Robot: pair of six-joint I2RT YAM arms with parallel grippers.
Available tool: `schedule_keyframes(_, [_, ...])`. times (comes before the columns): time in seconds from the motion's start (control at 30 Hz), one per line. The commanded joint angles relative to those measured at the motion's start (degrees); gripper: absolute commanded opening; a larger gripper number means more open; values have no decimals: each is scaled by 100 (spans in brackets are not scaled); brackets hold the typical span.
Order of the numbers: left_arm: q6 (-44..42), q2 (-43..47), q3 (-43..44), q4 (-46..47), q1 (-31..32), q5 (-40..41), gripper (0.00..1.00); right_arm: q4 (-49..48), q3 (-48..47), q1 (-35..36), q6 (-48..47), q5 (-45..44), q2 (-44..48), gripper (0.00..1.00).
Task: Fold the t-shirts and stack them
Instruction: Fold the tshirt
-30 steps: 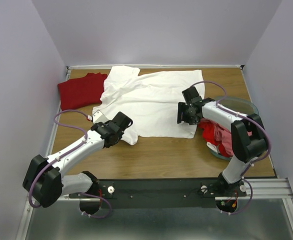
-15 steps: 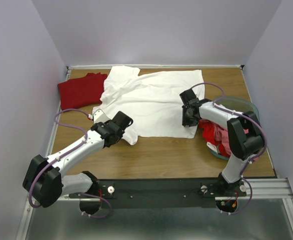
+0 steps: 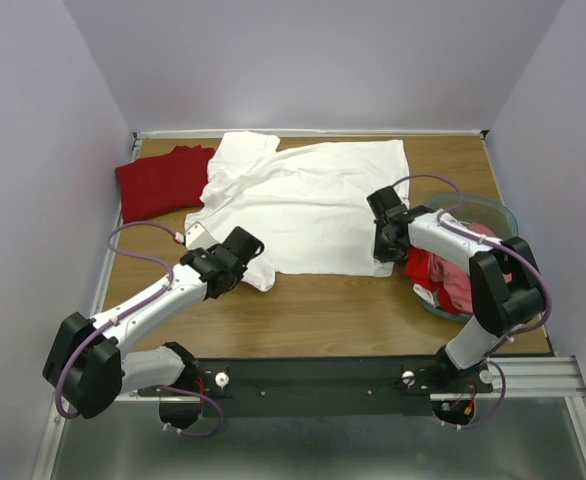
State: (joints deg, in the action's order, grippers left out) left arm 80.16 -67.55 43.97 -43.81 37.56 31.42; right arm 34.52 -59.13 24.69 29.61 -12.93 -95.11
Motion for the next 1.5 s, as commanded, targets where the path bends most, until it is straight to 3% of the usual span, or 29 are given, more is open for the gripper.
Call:
schedule_keyframes(0.0, [96,181,-116,-57,-21,242,0,213,200,19,221,-341,300,0])
schedule_keyframes(0.23, [-158,260,-143,74,-21,216,0,336,455,-271,177,-667,730,1])
schedule_keyframes(0.4, [-1238,163,-117,803,-12,-47,0,485,578,-701,19,-825,1143,0])
schedule_keyframes(0.57, [-1591,66,7,874,-12,-31,0,547,658,-1027,-25,-781,1442,1])
schedule_keyframes(1.47, [-2698,1147,297,584,-3,-65,0,1548,209,-1555,247,-782,1407,1])
